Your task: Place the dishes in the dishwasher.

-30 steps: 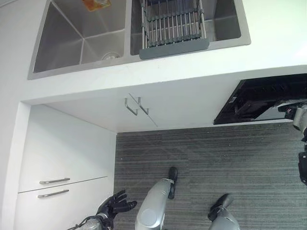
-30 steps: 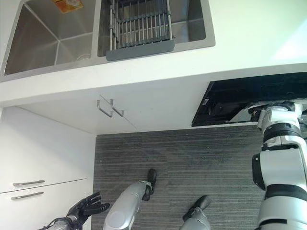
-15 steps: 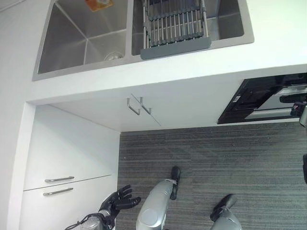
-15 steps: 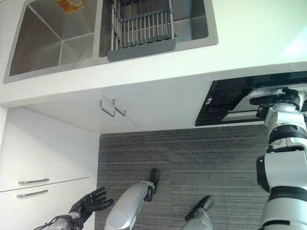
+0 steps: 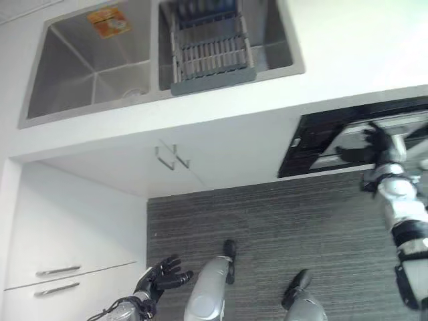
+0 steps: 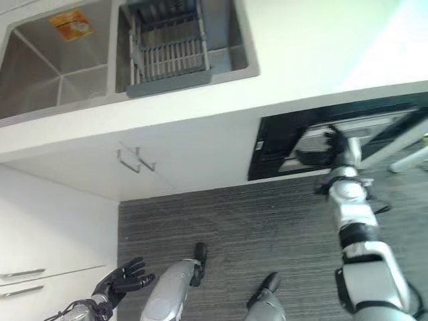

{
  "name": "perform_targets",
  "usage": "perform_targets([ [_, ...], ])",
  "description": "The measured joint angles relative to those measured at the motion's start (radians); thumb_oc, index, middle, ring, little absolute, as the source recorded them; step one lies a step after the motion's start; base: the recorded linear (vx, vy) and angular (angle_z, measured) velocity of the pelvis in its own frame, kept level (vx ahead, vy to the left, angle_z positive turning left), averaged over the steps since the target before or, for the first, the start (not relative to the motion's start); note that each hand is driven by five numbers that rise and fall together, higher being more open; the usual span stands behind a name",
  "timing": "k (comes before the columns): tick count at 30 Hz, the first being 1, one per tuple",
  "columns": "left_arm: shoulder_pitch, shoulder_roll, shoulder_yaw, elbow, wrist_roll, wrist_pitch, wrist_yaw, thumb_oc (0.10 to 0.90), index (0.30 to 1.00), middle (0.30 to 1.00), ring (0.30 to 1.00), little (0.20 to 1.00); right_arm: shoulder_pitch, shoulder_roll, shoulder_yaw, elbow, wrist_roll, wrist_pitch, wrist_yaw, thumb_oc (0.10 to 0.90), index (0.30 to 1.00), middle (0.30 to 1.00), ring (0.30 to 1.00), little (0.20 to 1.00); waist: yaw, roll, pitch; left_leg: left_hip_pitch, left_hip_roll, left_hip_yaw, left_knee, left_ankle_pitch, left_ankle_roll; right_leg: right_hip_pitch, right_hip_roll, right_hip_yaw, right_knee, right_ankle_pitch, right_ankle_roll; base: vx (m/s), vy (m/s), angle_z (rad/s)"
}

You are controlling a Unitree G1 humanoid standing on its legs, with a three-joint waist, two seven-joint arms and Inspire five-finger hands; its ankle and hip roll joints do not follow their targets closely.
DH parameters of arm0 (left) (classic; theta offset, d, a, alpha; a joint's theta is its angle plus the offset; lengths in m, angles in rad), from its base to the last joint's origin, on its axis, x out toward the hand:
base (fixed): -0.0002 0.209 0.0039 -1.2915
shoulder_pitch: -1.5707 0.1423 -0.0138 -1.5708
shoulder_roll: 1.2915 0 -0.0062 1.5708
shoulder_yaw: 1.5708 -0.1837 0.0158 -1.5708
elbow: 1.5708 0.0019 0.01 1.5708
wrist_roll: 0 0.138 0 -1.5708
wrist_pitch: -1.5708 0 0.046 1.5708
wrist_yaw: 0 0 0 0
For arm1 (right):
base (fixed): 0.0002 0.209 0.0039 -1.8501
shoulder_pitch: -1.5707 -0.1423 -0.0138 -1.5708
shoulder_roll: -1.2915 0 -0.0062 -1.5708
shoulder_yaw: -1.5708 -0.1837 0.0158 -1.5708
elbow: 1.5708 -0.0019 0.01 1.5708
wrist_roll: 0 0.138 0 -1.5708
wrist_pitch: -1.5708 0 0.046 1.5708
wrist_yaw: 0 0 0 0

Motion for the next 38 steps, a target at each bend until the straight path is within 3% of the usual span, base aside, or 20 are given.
perform_targets([
  [2, 0.015, -0.001, 0.022, -0.003, -0.004, 0.005, -0.001, 0.800, 0.900, 0.900, 0.900, 0.900, 0.111, 0.073, 0.070, -0.085, -0.031, -0.015, 0.056, 0.800, 0.900, 0.900, 0.900, 0.900, -0.022, -0.036, -0.037, 0.013, 0.030, 0.011, 0.007, -0.010, -0.017, 0.000, 0.019, 0.022, 0.005, -0.013, -0.013, -0.07, -0.157, -0.41],
  [5, 0.047, -0.026, 0.035, -0.002, -0.004, -0.001, 0.000, 0.800, 0.900, 0.900, 0.900, 0.900, 0.353, 0.167, 0.056, -0.059, -0.039, -0.034, 0.137, 0.800, 0.900, 0.900, 0.900, 0.900, -0.048, -0.057, -0.107, 0.059, 0.066, 0.017, -0.009, -0.024, -0.043, 0.000, 0.031, 0.043, 0.076, -0.069, -0.024, 0.06, -0.265, -0.17],
  [9, 0.129, -0.062, 0.062, 0.014, -0.005, -0.001, 0.000, 0.800, 0.900, 0.900, 0.900, 0.900, 0.428, 0.158, 0.014, 0.052, -0.026, -0.018, 0.190, 0.800, 0.900, 0.900, 0.900, 0.900, -0.080, -0.019, -0.168, 0.113, 0.116, 0.010, -0.067, 0.010, -0.085, 0.021, 0.088, 0.045, 0.098, -0.113, -0.059, 0.02, -0.280, -0.12],
  [10, 0.144, -0.075, 0.067, 0.016, -0.006, -0.015, -0.002, 0.800, 0.900, 0.900, 0.900, 0.900, 0.443, 0.156, -0.020, 0.057, -0.025, -0.014, 0.213, 0.800, 0.900, 0.900, 0.900, 0.900, -0.081, -0.007, -0.176, 0.125, 0.130, 0.003, -0.092, 0.055, -0.102, 0.021, 0.108, 0.034, 0.120, -0.120, -0.079, -0.07, -0.160, 0.13],
  [13, 0.135, -0.078, 0.069, 0.022, -0.005, -0.015, -0.005, 0.800, 0.900, 0.900, 0.900, 0.900, 0.473, 0.156, -0.035, 0.064, -0.026, -0.014, 0.238, 0.800, 0.900, 0.900, 0.900, 0.900, -0.076, 0.003, -0.187, 0.134, 0.145, -0.013, -0.167, 0.071, -0.098, 0.013, 0.128, 0.007, 0.156, -0.180, -0.097, -0.03, -0.043, 0.39],
  [14, 0.118, -0.075, 0.060, 0.035, -0.005, -0.013, -0.006, 0.800, 0.900, 0.900, 0.900, 0.900, 0.485, 0.159, -0.037, 0.080, -0.025, -0.014, 0.240, 0.800, 0.900, 0.900, 0.900, 0.900, -0.073, -0.013, -0.193, 0.146, 0.139, 0.028, -0.163, 0.059, -0.077, 0.013, 0.103, -0.024, 0.150, -0.171, -0.121, -0.07, 0.063, 0.54],
  [16, 0.075, -0.078, 0.030, 0.064, -0.004, 0.000, -0.006, 0.800, 0.900, 0.900, 0.900, 0.900, 0.516, 0.166, -0.051, 0.096, -0.026, -0.010, 0.237, 0.800, 0.900, 0.900, 0.900, 0.900, -0.073, -0.041, -0.195, 0.159, 0.087, 0.151, -0.031, 0.021, -0.042, 0.047, 0.054, -0.058, 0.132, -0.151, -0.109, -0.07, 0.202, 0.66],
  [18, 0.044, -0.088, 0.001, 0.064, -0.003, 0.008, -0.007, 0.800, 0.900, 0.900, 0.900, 0.900, 0.529, 0.177, -0.075, 0.133, -0.007, -0.020, 0.232, 0.800, 0.900, 0.900, 0.900, 0.900, -0.085, -0.032, -0.206, 0.200, 0.029, 0.169, -0.063, -0.016, -0.038, 0.057, 0.032, -0.069, 0.153, -0.144, -0.100, 0.00, 0.281, 0.69],
  [19, 0.019, -0.091, -0.013, 0.075, -0.003, 0.009, -0.008, 0.800, 0.900, 0.900, 0.900, 0.900, 0.520, 0.187, -0.085, 0.174, 0.010, -0.021, 0.225, 0.800, 0.900, 0.900, 0.900, 0.900, -0.084, -0.023, -0.209, 0.209, 0.026, 0.173, -0.092, -0.037, -0.022, 0.059, 0.030, -0.071, 0.161, -0.144, -0.098, 0.07, 0.264, 0.54],
  [22, -0.033, -0.083, -0.014, 0.110, 0.001, 0.006, -0.006, 0.800, 0.900, 0.900, 0.900, 0.900, 0.478, 0.267, -0.092, 0.290, 0.015, -0.020, 0.225, 0.800, 0.900, 0.900, 0.900, 0.900, -0.084, -0.047, -0.212, 0.211, -0.010, 0.161, -0.060, -0.068, 0.013, 0.092, 0.013, -0.058, 0.129, -0.121, -0.067, 0.07, 0.266, 0.27],
  [25, -0.032, -0.061, -0.013, 0.137, 0.017, 0.012, -0.006, 0.800, 0.900, 0.900, 0.900, 0.900, 0.505, 0.340, -0.100, 0.297, 0.015, -0.036, 0.226, 0.800, 0.900, 0.900, 0.900, 0.900, -0.097, -0.077, -0.216, 0.176, -0.048, 0.163, 0.032, -0.121, 0.078, 0.096, -0.014, -0.038, 0.093, -0.124, -0.035, 0.14, 0.261, 0.22],
  [26, -0.024, -0.056, -0.007, 0.140, 0.018, 0.012, -0.005, 0.800, 0.900, 0.900, 0.900, 0.900, 0.521, 0.358, -0.104, 0.301, 0.023, -0.038, 0.226, 0.800, 0.900, 0.900, 0.900, 0.900, -0.105, -0.081, -0.214, 0.173, -0.049, 0.144, 0.054, -0.146, 0.105, 0.124, -0.018, -0.041, 0.099, -0.095, -0.008, 0.02, 0.046, 0.38],
  [27, -0.012, -0.056, 0.017, 0.160, 0.017, 0.011, 0.000, 0.800, 0.900, 0.900, 0.900, 0.900, 0.536, 0.380, -0.098, 0.331, 0.031, -0.039, 0.231, 0.800, 0.900, 0.900, 0.900, 0.900, -0.115, -0.082, -0.215, 0.182, -0.065, 0.130, 0.057, -0.167, 0.107, 0.124, -0.027, -0.007, 0.125, -0.052, -0.003, -0.03, -0.032, 0.40],
  [28, -0.011, -0.048, 0.017, 0.169, 0.016, 0.011, 0.003, 0.800, 0.900, 0.900, 0.900, 0.900, 0.544, 0.387, -0.091, 0.352, 0.031, -0.042, 0.242, 0.800, 0.900, 0.900, 0.900, 0.900, -0.126, -0.079, -0.217, 0.181, -0.065, 0.115, 0.053, -0.156, 0.109, 0.082, 0.001, 0.082, 0.162, -0.065, 0.003, -0.07, -0.124, 0.41],
  [30, -0.020, -0.028, 0.014, 0.175, 0.012, 0.010, 0.006, 0.800, 0.900, 0.900, 0.900, 0.900, 0.530, 0.396, -0.086, 0.380, 0.032, -0.055, 0.256, 0.800, 0.900, 0.900, 0.900, 0.900, -0.142, -0.088, -0.212, 0.151, -0.072, 0.105, 0.032, -0.136, 0.117, -0.015, 0.063, 0.194, 0.180, -0.105, 0.000, 0.00, -0.147, 0.23],
  [31, -0.040, -0.026, 0.012, 0.211, 0.004, 0.012, 0.006, 0.800, 0.900, 0.900, 0.900, 0.900, 0.521, 0.394, -0.088, 0.418, 0.035, -0.066, 0.268, 0.800, 0.900, 0.900, 0.900, 0.900, -0.154, -0.091, -0.212, 0.148, -0.088, 0.104, 0.012, -0.123, 0.127, -0.054, 0.086, 0.218, 0.167, -0.124, -0.005, 0.03, -0.131, 0.27],
  [32, -0.039, -0.031, 0.013, 0.215, -0.005, 0.011, 0.005, 0.800, 0.900, 0.900, 0.900, 0.900, 0.519, 0.393, -0.096, 0.447, 0.068, -0.061, 0.274, 0.800, 0.900, 0.900, 0.900, 0.900, -0.162, -0.095, -0.208, 0.165, -0.116, 0.100, -0.006, -0.113, 0.142, -0.058, 0.084, 0.208, 0.143, -0.124, -0.004, 0.03, -0.154, 0.29],
  [35, -0.032, -0.043, 0.016, 0.215, -0.006, 0.006, 0.005, 0.800, 0.900, 0.900, 0.900, 0.900, 0.527, 0.394, -0.117, 0.450, 0.093, -0.059, 0.295, 0.800, 0.900, 0.900, 0.900, 0.900, -0.161, -0.089, -0.206, 0.197, -0.152, 0.106, -0.041, -0.113, 0.142, -0.053, 0.086, 0.206, 0.152, -0.131, -0.016, 0.02, -0.135, 0.12],
  [38, -0.029, -0.075, 0.021, 0.214, -0.007, 0.007, 0.002, 0.800, 0.900, 0.900, 0.900, 0.900, 0.520, 0.393, -0.116, 0.449, 0.092, -0.060, 0.294, 0.800, 0.900, 0.900, 0.900, 0.900, -0.137, -0.080, -0.215, 0.216, -0.174, 0.110, -0.081, -0.099, 0.138, -0.006, 0.089, 0.131, 0.155, -0.144, -0.036, 0.06, -0.086, -0.05],
])
